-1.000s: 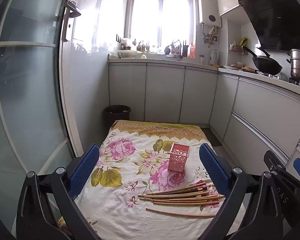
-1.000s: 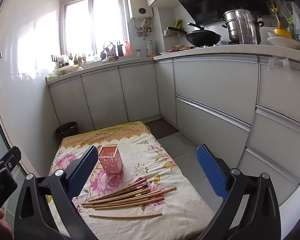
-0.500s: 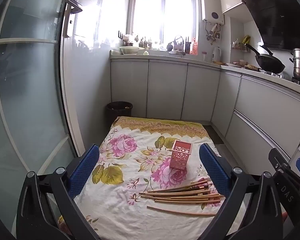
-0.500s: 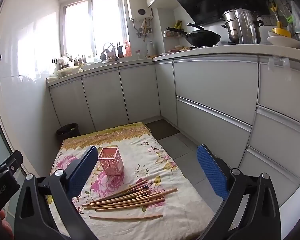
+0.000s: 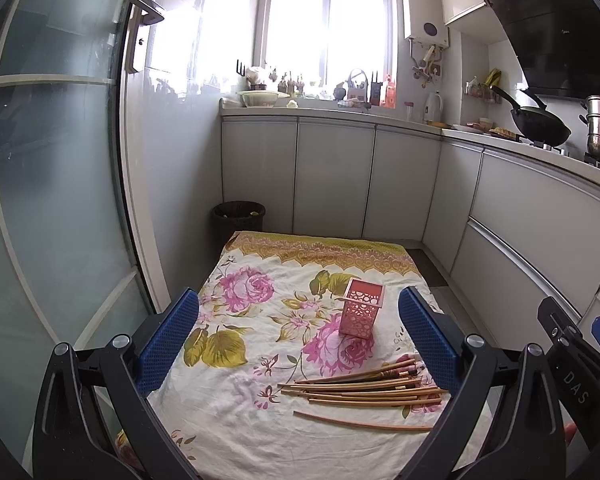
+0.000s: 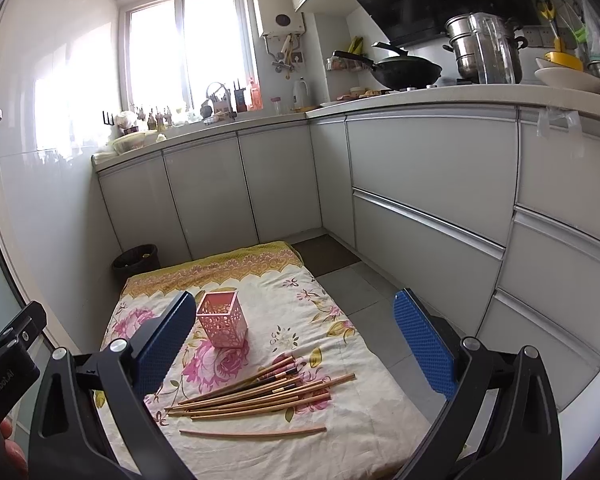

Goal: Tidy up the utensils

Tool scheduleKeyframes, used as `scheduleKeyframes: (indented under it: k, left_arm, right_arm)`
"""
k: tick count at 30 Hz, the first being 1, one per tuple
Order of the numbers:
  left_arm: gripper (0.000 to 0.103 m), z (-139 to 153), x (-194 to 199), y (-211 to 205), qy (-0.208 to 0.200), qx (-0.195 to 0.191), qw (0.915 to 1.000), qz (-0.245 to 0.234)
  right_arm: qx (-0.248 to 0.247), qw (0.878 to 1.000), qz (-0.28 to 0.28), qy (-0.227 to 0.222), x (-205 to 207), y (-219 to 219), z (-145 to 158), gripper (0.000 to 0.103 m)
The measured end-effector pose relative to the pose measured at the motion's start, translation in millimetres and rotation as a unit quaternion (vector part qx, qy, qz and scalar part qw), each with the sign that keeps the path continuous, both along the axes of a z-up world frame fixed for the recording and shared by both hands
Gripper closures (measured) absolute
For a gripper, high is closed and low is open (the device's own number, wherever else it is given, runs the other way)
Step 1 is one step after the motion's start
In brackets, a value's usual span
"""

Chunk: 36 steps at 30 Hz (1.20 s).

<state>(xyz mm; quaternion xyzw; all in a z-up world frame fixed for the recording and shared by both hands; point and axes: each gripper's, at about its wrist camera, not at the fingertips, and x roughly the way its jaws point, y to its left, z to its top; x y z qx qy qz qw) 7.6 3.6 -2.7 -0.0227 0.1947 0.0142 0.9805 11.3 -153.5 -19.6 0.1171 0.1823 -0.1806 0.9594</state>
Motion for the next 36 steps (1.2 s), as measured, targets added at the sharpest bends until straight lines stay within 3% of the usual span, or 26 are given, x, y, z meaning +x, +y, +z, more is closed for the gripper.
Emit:
scheduleKeyframes:
  k: [36]
  left_arm:
    - [0.007, -5.6, 0.6, -1.2, 0.004, -0.001, 1.0, -0.002]
  right_arm:
    - [0.008, 1.0, 0.006, 0.005, 1.9, -4.4, -5.5, 0.007]
